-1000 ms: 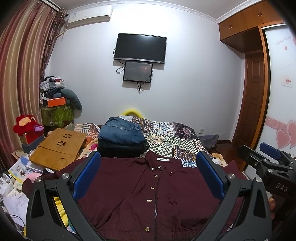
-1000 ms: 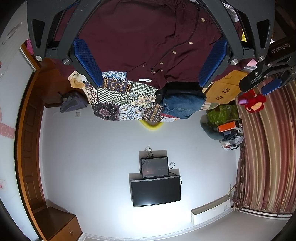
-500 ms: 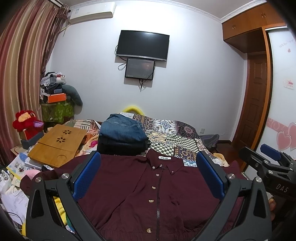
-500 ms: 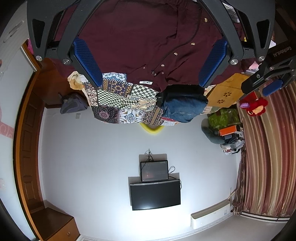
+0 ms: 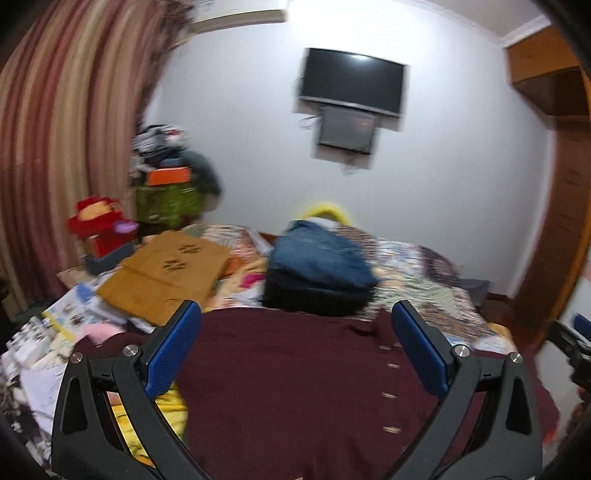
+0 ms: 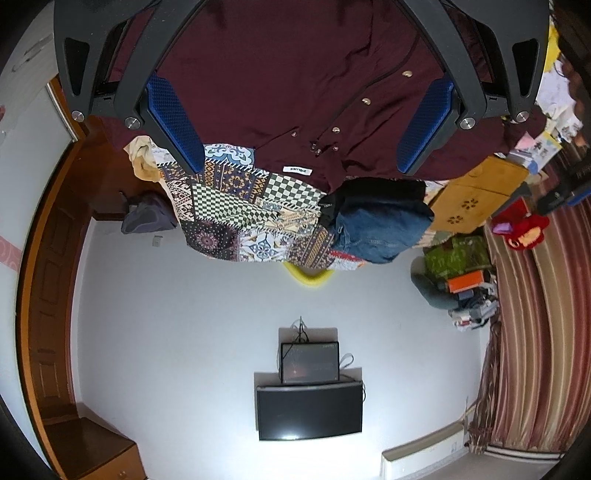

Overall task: Fold large clothes
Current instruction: 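Grasp the maroon shirt's sleeve with the left gripper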

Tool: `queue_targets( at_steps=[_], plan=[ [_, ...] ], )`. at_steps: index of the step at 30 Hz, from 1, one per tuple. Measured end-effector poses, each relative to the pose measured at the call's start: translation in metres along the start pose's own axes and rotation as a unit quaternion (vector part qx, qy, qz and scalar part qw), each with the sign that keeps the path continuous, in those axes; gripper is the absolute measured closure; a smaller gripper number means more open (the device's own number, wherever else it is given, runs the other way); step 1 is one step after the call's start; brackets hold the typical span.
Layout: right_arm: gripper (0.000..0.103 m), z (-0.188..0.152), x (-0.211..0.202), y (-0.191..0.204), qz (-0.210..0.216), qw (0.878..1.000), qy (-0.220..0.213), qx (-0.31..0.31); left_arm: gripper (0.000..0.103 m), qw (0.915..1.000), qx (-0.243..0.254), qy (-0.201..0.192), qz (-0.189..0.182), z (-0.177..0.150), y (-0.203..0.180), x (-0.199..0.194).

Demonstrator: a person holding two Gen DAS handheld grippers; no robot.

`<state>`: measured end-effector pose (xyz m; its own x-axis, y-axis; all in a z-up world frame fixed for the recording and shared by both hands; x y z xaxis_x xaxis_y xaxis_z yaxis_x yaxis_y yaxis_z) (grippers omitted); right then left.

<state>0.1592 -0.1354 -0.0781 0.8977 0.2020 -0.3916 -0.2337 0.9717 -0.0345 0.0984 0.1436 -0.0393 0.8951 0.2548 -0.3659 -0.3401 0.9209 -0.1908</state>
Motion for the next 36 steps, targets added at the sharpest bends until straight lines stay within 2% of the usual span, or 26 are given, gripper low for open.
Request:
queue_targets(
  at_steps=[3, 8, 12, 15, 18, 19, 22, 26, 28, 31, 36],
  plan=[
    [0.0, 0.0, 0.017, 0.001, -0.005, 1.0, 0.016, -0.004, 0.0, 0.9987, -0.023, 0.009, 0.043, 0.001, 0.038, 0.021],
    [0.0, -0.007, 0.046, 0.004, -0.01, 0.999, 0.052, -0.008, 0.0, 0.9916, -0.08, 0.047, 0.089, -0.012, 0.105, 0.06],
    [0.0, -0.015, 0.067, 0.001, 0.003, 0.995, 0.095, 0.007, 0.0, 0.9794, -0.118, 0.111, 0.121, -0.033, 0.155, 0.098],
    [0.0, -0.021, 0.08, -0.002, 0.003, 0.992, 0.122, 0.014, 0.0, 0.9618, -0.188, 0.17, 0.104, -0.058, 0.199, 0.124],
    [0.0, -0.025, 0.092, -0.005, -0.006, 0.99, 0.142, 0.015, 0.0, 0.9366, -0.27, 0.212, 0.07, -0.084, 0.235, 0.148],
    [0.0, -0.027, 0.095, -0.006, -0.01, 0.989, 0.149, 0.015, 0.0, 0.9237, -0.304, 0.226, 0.058, -0.095, 0.249, 0.157],
    [0.0, -0.03, 0.106, -0.008, -0.017, 0.985, 0.168, 0.017, 0.001, 0.8955, -0.368, 0.248, 0.039, -0.118, 0.272, 0.177],
    [0.0, -0.034, 0.122, -0.008, -0.021, 0.981, 0.19, 0.021, 0.005, 0.8722, -0.413, 0.262, 0.018, -0.132, 0.285, 0.199],
    [0.0, -0.036, 0.128, -0.007, -0.02, 0.98, 0.199, 0.022, 0.005, 0.8569, -0.444, 0.262, -0.001, -0.136, 0.292, 0.213],
    [0.0, -0.039, 0.135, -0.006, -0.022, 0.977, 0.21, 0.018, 0.005, 0.8445, -0.47, 0.256, -0.016, -0.136, 0.302, 0.232],
    [0.0, -0.04, 0.142, -0.005, -0.025, 0.976, 0.217, 0.013, 0.006, 0.8397, -0.477, 0.259, -0.016, -0.134, 0.311, 0.27]
  ],
)
Point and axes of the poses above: each gripper's, at about its wrist camera, not at the fingertips, and x roughly the way its jaws point, y to its left, z to its top, the point moved 3 cm from there along x, roughly the way its jaws point, and after that the axes turned 3 degrees about -x, right-handed, at the moved point
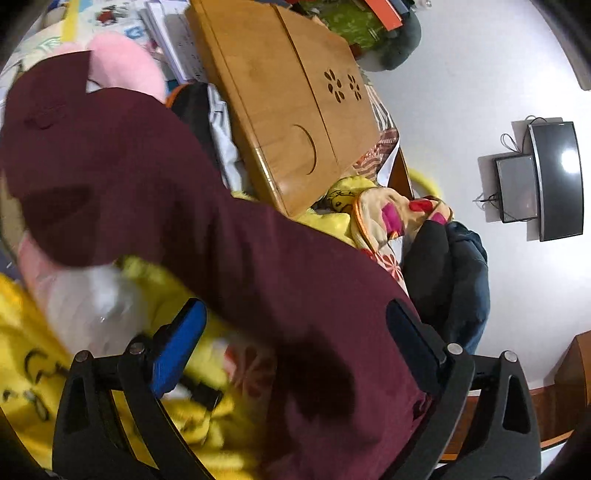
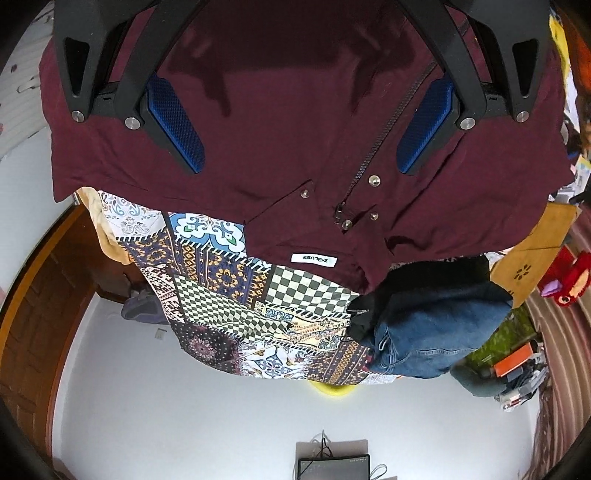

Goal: Fold large clothes

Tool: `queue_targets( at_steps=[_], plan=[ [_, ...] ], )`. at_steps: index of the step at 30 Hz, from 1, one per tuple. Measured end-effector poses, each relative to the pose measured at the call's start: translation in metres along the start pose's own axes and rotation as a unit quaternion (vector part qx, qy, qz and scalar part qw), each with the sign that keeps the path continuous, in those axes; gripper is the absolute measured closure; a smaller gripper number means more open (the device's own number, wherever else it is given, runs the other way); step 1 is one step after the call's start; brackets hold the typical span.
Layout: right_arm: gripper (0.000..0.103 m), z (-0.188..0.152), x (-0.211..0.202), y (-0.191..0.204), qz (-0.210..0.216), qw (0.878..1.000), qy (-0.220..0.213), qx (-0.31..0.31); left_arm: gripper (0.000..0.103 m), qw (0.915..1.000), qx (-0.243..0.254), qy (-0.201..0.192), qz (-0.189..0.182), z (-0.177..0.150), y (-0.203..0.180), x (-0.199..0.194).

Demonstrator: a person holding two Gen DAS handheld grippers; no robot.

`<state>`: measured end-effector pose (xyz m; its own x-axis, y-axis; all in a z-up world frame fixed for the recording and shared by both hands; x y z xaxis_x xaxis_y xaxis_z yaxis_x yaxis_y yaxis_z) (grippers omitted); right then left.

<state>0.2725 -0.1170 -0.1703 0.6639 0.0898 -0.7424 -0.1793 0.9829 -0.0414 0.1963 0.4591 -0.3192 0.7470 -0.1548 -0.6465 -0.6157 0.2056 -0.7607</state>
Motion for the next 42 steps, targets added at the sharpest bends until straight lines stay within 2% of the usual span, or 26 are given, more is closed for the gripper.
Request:
queue_targets(
  at_steps=[2, 4, 5, 7, 8, 10, 12, 15, 18, 23, 25, 27, 29, 30, 32, 33, 34, 35, 37, 39, 40, 42],
  plan=[
    [0.0, 0.0, 0.001, 0.0, 0.0, 1.0, 0.001, 0.0, 0.016, 0.9997, -0.004, 0.004, 0.022, 0.006, 0.001, 0.013],
    [0.0, 0.001, 0.0, -0.001, 0.0, 1.0, 0.0, 0.001, 0.04, 0.9982, 0.005, -0.007, 0.059, 0.01, 0.001, 0.02],
    [0.0, 0.001, 0.0, -0.002, 0.001, 1.0, -0.001, 0.002, 0.046, 0.9964, 0.016, -0.016, 0.082, 0.01, 0.0, 0.02],
    [0.0, 0.001, -0.003, -0.004, 0.001, 1.0, -0.004, 0.005, 0.073, 0.9894, 0.054, -0.04, 0.129, 0.007, -0.01, 0.017],
    [0.0, 0.001, -0.005, -0.004, 0.001, 1.0, -0.006, 0.006, 0.076, 0.9864, 0.07, -0.05, 0.14, 0.006, -0.013, 0.015],
    [0.0, 0.001, -0.008, -0.007, 0.0, 1.0, -0.011, 0.01, 0.09, 0.9793, 0.109, -0.075, 0.153, 0.0, -0.029, 0.004],
    [0.0, 0.001, -0.011, -0.01, 0.004, 1.0, -0.013, 0.015, 0.092, 0.9701, 0.15, -0.104, 0.16, -0.006, -0.052, -0.012],
    [0.0, 0.0, -0.018, -0.013, 0.01, 0.999, -0.02, 0.023, 0.095, 0.9606, 0.199, -0.143, 0.13, -0.019, -0.095, -0.041],
    [0.0, 0.0, -0.03, -0.018, 0.012, 0.999, -0.035, 0.027, 0.096, 0.946, 0.261, -0.168, 0.095, -0.044, -0.144, -0.068],
    [0.0, -0.002, -0.05, -0.029, 0.016, 0.997, -0.06, 0.036, 0.096, 0.9099, 0.374, -0.176, 0.037, -0.113, -0.226, -0.086],
    [0.0, -0.004, -0.057, -0.035, 0.018, 0.997, -0.067, 0.04, 0.096, 0.8938, 0.417, -0.163, 0.022, -0.151, -0.25, -0.082],
    [0.0, -0.006, -0.062, -0.04, 0.019, 0.996, -0.075, 0.043, 0.096, 0.8839, 0.446, -0.139, 0.012, -0.182, -0.265, -0.075],
    [0.0, -0.009, -0.069, -0.046, 0.018, 0.995, -0.084, 0.045, 0.095, 0.8723, 0.476, -0.112, 0.019, -0.217, -0.273, -0.057],
    [0.0, -0.011, -0.072, -0.049, 0.016, 0.995, -0.088, 0.046, 0.092, 0.865, 0.491, -0.097, 0.028, -0.235, -0.273, -0.045],
    [0.0, -0.015, -0.077, -0.055, 0.012, 0.994, -0.097, 0.048, 0.071, 0.8544, 0.514, -0.056, 0.046, -0.263, -0.267, -0.022],
    [0.0, -0.017, -0.079, -0.058, 0.01, 0.994, -0.1, 0.049, 0.049, 0.8509, 0.522, -0.024, 0.051, -0.278, -0.261, -0.009],
    [0.0, -0.018, -0.079, -0.061, 0.008, 0.994, -0.101, 0.049, 0.041, 0.849, 0.526, 0.006, 0.051, -0.293, -0.254, 0.002],
    [0.0, -0.02, -0.081, -0.063, 0.006, 0.993, -0.103, 0.049, 0.041, 0.8479, 0.527, 0.026, 0.052, -0.305, -0.249, 0.008],
    [0.0, -0.024, -0.082, -0.069, 0.002, 0.993, -0.104, 0.05, 0.041, 0.8375, 0.537, 0.075, 0.071, -0.331, -0.232, 0.023],
    [0.0, -0.028, -0.083, -0.074, -0.002, 0.993, -0.104, 0.054, 0.041, 0.8298, 0.544, 0.094, 0.08, -0.346, -0.22, 0.025],
    [0.0, -0.029, -0.082, -0.077, -0.004, 0.993, -0.103, 0.056, 0.041, 0.8293, 0.544, 0.097, 0.081, -0.349, -0.217, 0.022],
    [0.0, -0.032, -0.084, -0.08, -0.005, 0.993, -0.102, 0.061, 0.041, 0.8351, 0.536, 0.097, 0.077, -0.353, -0.211, 0.013]
  ],
)
Point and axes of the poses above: each gripper's, at about its wrist camera, not at the fingertips, and x roughly the way its jaws point, y to its left, z to its top, the point moved 3 cm from there along x, roughly the way its jaws point, and after that the axes turned 3 degrees about -x, right-handed, at the moved point
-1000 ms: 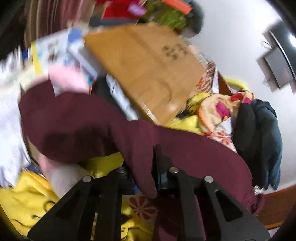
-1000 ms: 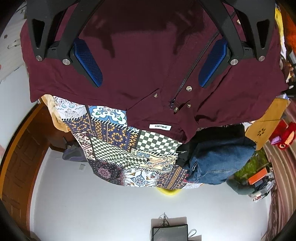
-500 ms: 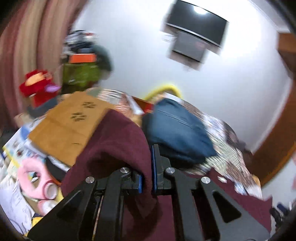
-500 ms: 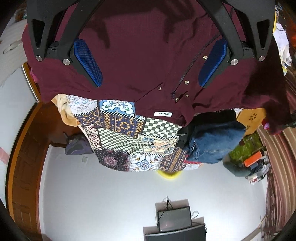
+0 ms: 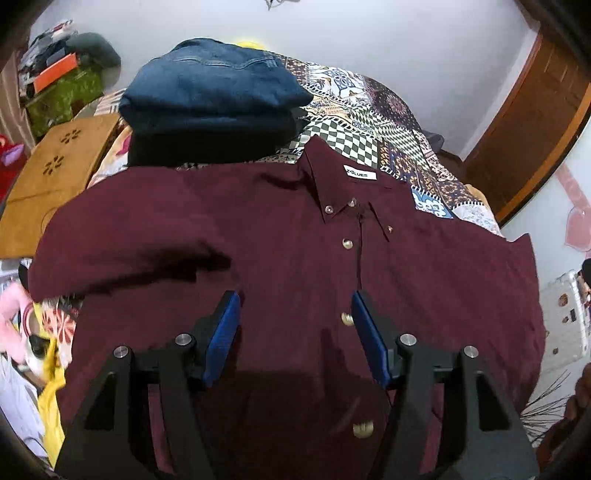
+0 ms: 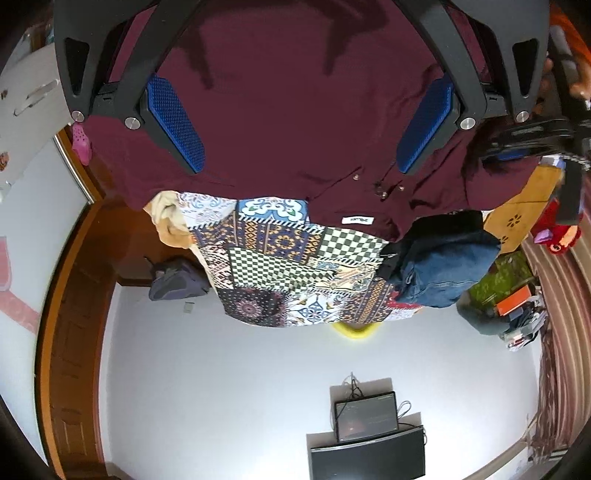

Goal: Fold large clothes

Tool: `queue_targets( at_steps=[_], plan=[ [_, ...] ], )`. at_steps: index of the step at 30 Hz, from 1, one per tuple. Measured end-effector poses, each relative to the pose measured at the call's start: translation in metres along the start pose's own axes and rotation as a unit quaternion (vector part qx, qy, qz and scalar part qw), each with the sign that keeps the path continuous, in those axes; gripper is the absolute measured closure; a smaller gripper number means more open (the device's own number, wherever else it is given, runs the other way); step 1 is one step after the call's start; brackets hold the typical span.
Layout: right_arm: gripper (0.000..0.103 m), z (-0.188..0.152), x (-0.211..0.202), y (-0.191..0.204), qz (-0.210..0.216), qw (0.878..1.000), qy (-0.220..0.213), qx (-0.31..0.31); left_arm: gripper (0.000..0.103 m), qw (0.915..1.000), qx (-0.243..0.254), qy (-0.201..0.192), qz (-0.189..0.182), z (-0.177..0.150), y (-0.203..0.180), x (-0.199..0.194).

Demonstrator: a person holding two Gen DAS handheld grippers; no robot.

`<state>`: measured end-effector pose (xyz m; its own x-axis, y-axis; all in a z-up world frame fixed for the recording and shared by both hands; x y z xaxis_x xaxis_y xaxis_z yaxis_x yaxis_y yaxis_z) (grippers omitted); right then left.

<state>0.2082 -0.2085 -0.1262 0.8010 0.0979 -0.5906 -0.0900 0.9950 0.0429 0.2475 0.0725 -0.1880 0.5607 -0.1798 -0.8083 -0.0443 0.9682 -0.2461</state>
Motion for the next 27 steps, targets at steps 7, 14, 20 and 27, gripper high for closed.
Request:
queue_targets(
  at_steps=[7, 14, 20, 27],
  plan=[
    [0.0, 0.0, 0.002, -0.006, -0.003, 1.0, 0.003, 0.022, 0.012, 0.989, -0.11, -0.096, -0.02, 0.023, 0.08, -0.078],
    [0.0, -0.001, 0.01, 0.001, -0.009, 1.0, 0.012, 0.018, 0.01, 0.9579, -0.264, -0.114, 0.001, 0.023, 0.2, -0.085],
    [0.0, 0.003, 0.017, 0.012, -0.011, 1.0, 0.019, 0.012, 0.011, 0.928, -0.364, -0.068, -0.041, 0.001, 0.267, -0.038],
    [0.0, 0.004, 0.029, 0.032, -0.023, 0.999, 0.028, -0.021, 0.013, 0.8896, -0.443, -0.018, -0.111, -0.015, 0.3, 0.025]
  ],
)
Point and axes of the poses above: each gripper's, at about its wrist camera, not at the fingertips, and x roughly the way its jaws point, y to its left, z to its top, the point moved 3 cm from there along x, roughly the way its jaws point, and after that the axes turned 3 degrees about -x, right-handed, at the moved point
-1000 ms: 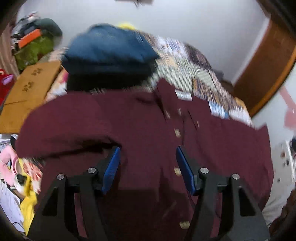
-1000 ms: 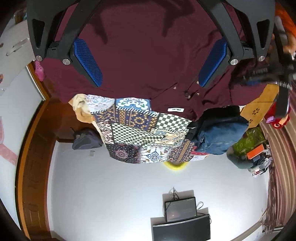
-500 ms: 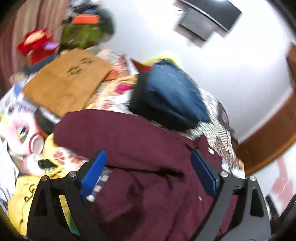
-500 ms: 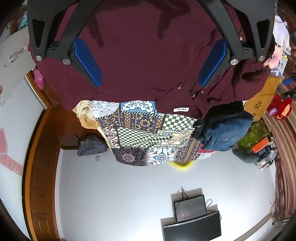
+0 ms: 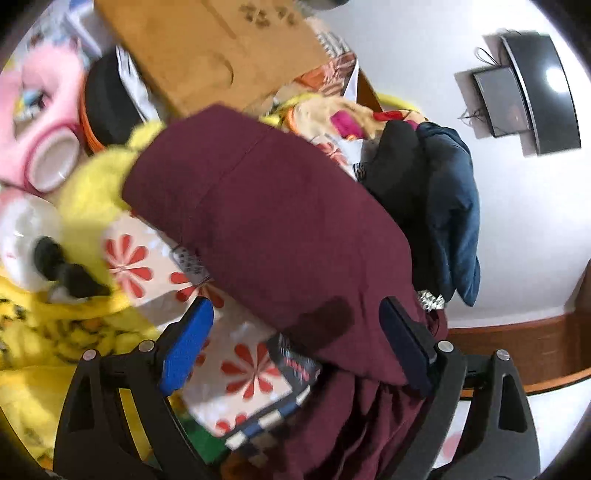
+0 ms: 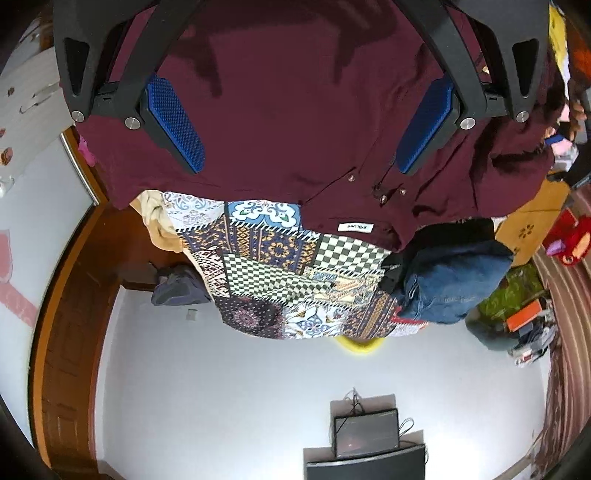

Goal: Fold large clothes

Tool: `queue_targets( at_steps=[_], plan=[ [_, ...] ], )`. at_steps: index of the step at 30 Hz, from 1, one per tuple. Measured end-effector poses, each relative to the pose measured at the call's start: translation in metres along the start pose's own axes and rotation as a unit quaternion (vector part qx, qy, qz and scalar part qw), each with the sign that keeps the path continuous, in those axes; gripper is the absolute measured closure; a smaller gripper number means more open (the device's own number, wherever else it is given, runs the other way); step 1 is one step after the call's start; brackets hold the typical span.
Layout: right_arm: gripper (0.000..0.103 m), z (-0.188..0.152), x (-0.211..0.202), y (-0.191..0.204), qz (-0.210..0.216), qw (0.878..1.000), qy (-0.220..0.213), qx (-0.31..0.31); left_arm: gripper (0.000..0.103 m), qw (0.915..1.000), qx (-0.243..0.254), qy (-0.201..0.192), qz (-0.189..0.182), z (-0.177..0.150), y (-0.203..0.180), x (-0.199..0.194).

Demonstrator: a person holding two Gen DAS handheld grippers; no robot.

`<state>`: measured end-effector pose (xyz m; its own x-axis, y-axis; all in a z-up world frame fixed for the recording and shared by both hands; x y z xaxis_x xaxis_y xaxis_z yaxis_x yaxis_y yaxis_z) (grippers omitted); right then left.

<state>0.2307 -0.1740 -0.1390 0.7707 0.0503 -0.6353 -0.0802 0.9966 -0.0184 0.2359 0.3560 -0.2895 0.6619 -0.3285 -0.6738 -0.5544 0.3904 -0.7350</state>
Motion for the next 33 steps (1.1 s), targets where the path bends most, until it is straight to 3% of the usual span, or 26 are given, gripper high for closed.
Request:
queue_targets(
  at_steps=[3, 6, 8, 10, 12, 16, 22, 28, 31, 33],
  plan=[
    [0.0, -0.002, 0.008, 0.009, -0.003, 1.0, 0.014, -0.017, 0.023, 0.9998, -0.015, 0.009, -0.006, 0.011, 0.002, 0.018],
    [0.0, -0.004, 0.01, 0.018, -0.012, 0.999, 0.018, -0.04, 0.033, 0.9997, 0.006, -0.018, 0.012, 0.02, -0.008, 0.018],
    [0.0, -0.004, 0.01, 0.022, -0.023, 0.998, 0.013, -0.058, 0.053, 0.9977, 0.042, -0.036, 0.038, 0.026, -0.018, 0.014],
    [0.0, -0.006, 0.008, 0.025, -0.032, 0.997, 0.008, -0.075, 0.081, 0.992, 0.094, -0.052, 0.067, 0.027, -0.038, 0.007],
    [0.0, -0.007, 0.009, 0.027, -0.033, 0.996, 0.007, -0.081, 0.088, 0.9838, 0.134, -0.074, 0.094, 0.028, -0.056, -0.001],
    [0.0, -0.007, 0.01, 0.026, -0.019, 0.997, 0.009, -0.078, 0.096, 0.96, 0.227, -0.129, 0.1, 0.011, -0.116, -0.029],
    [0.0, -0.004, 0.001, 0.014, -0.02, 0.997, -0.008, -0.068, 0.099, 0.9223, 0.354, -0.153, 0.018, -0.043, -0.232, -0.064],
    [0.0, -0.003, -0.009, -0.016, -0.029, 0.998, -0.024, -0.046, 0.099, 0.8747, 0.463, -0.116, -0.083, -0.132, -0.352, -0.066],
    [0.0, -0.003, -0.014, -0.032, -0.043, 0.998, -0.032, -0.045, 0.099, 0.8525, 0.504, -0.085, -0.11, -0.179, -0.389, -0.052],
    [0.0, -0.006, -0.018, -0.047, -0.052, 0.997, -0.036, -0.041, 0.099, 0.8332, 0.538, -0.07, -0.106, -0.217, -0.408, -0.035]
  ],
)
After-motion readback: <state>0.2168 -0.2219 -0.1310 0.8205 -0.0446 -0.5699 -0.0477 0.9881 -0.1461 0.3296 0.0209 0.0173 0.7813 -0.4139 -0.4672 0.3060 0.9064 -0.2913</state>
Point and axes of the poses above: each gripper's, at about its wrist camera, not at the fingertips, and x roughly the way its jaws point, y to its left, z to its top, the point moved 3 cm from there along x, roughly the way its jaws point, and after that the axes turned 3 degrees about -x, right-handed, at the moved point
